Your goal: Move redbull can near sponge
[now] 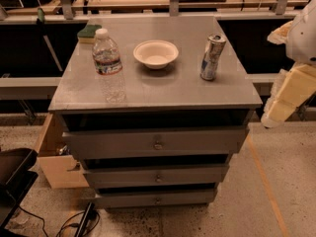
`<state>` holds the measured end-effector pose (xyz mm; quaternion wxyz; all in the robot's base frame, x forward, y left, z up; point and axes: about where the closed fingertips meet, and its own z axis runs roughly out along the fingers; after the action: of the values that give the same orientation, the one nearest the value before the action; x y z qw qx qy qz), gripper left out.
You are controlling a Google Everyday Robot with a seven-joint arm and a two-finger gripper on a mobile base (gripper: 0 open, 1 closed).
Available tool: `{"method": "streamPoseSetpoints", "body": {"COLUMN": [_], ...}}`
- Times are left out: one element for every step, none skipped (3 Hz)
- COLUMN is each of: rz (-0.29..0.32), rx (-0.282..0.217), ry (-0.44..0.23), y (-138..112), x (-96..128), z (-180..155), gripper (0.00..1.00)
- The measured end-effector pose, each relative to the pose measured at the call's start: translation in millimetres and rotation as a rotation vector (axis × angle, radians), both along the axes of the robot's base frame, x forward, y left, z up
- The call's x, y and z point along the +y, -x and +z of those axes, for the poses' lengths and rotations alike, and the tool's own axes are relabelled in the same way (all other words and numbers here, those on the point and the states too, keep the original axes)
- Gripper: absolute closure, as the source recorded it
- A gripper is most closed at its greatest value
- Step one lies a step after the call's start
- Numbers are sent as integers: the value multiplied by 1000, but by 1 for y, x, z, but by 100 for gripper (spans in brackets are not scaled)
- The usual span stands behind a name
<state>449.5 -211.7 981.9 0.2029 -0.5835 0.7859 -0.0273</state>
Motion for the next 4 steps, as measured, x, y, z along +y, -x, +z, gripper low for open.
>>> {"method": "streamPoseSetpoints", "body": {"rz": [-62, -94, -119, -144], "rx": [-68, -155, -273, -420], "ry": [-176, -398, -606, -790], "y": [-33, -66, -104, -151], "x": [-16, -25, -26, -31], "z": [-10, -32, -37, -28], "gripper": [0, 0, 0, 0]}}
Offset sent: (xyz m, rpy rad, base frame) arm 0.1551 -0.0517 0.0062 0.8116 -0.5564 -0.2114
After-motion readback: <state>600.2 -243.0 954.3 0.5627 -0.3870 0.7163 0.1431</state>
